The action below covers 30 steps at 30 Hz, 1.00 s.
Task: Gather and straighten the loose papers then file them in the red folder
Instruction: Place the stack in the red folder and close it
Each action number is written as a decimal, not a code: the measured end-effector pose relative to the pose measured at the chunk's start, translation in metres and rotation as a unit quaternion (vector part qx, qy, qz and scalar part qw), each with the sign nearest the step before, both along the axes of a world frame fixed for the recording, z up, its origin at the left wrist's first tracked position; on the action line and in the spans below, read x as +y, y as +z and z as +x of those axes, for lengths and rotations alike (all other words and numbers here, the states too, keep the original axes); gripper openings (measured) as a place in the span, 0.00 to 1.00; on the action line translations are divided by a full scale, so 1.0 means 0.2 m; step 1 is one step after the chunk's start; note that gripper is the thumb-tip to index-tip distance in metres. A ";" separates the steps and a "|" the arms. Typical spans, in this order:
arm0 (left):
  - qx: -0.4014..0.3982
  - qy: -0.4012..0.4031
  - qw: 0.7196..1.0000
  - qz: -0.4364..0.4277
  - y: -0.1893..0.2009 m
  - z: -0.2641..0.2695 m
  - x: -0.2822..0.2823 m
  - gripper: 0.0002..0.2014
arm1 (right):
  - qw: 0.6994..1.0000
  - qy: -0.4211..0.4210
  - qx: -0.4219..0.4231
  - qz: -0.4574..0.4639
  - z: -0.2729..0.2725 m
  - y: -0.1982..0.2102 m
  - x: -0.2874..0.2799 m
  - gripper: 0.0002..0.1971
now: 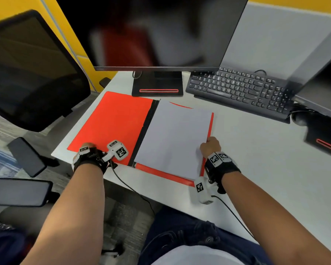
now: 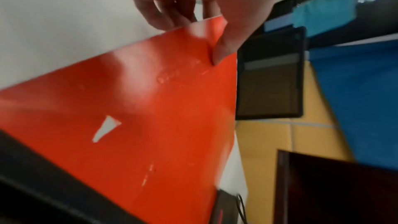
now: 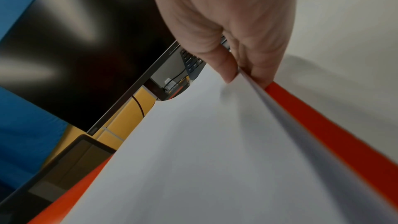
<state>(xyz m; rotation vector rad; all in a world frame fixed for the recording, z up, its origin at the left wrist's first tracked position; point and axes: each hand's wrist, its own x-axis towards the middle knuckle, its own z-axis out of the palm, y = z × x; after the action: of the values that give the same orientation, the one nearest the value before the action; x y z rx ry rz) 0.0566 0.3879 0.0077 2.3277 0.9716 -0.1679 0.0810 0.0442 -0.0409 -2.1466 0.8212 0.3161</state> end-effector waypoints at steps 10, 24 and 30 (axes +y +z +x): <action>-0.411 0.140 0.849 -0.302 0.23 -0.01 -0.13 0.11 | 1.000 0.015 -0.019 0.001 0.00 0.02 -0.03 0.18; -0.290 -0.451 0.843 -0.036 0.36 -0.09 -0.48 0.08 | 1.000 0.005 -0.017 -0.010 -0.04 0.06 0.00 0.19; -0.161 -0.603 0.782 0.000 0.21 -0.12 -0.64 0.23 | 0.998 0.055 -0.004 -0.005 -0.04 0.09 -0.03 0.18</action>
<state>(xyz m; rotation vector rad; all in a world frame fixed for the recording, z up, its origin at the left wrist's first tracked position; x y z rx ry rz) 0.0325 0.2594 0.0496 2.4876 -0.7906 -0.2442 0.0733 0.0379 -0.0238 -2.2058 0.7024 0.3601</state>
